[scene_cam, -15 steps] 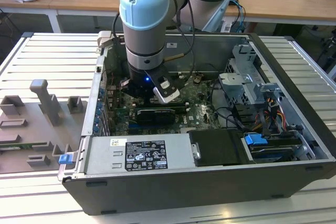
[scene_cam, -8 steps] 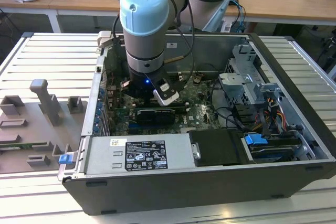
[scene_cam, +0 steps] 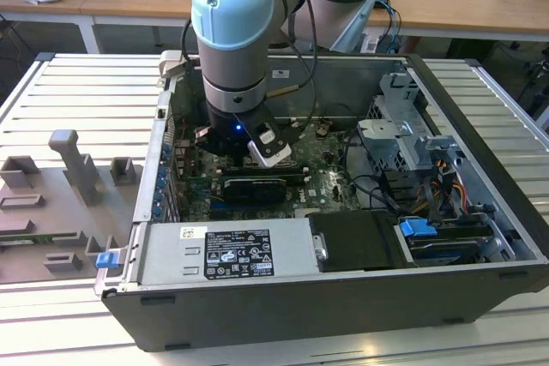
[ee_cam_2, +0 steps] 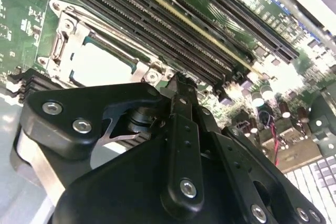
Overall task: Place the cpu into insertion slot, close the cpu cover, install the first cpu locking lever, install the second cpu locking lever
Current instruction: 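Install the second cpu locking lever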
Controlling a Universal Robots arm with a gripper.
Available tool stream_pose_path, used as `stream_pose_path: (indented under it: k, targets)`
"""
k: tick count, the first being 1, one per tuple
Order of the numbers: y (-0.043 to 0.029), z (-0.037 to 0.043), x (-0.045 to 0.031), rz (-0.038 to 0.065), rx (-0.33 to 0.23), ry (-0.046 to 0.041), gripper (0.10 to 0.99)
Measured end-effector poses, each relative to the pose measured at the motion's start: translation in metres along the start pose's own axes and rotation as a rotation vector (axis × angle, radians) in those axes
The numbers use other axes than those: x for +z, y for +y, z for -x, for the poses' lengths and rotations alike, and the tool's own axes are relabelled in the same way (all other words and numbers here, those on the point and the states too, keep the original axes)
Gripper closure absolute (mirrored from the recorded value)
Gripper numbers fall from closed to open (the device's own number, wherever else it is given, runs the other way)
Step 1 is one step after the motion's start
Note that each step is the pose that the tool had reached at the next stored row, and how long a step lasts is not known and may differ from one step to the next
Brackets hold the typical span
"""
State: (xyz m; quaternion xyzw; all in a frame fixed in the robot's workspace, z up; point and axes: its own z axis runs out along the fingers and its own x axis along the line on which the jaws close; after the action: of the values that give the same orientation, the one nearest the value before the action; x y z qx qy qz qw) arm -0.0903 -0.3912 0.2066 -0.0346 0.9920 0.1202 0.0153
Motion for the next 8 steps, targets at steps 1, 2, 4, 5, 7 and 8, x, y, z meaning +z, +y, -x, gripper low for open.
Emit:
stream_pose_path:
  k: [1,2,4,5,7,8]
  targets:
    - [0.0002,-0.0007,-0.0006,0.002,0.000,-0.0002,0.980]
    - [0.0003,-0.0009,-0.0010,0.003,0.000,-0.0003,0.980]
    - [0.0009,-0.0008,-0.0036,0.006,0.000,-0.0005,0.980]
    - [0.0013,-0.0008,-0.0048,0.006,0.000,-0.0005,0.980]
    - [0.0022,-0.0006,-0.0089,0.007,0.000,-0.0005,0.980]
    - [0.0026,-0.0005,-0.0102,0.007,0.000,-0.0005,0.980]
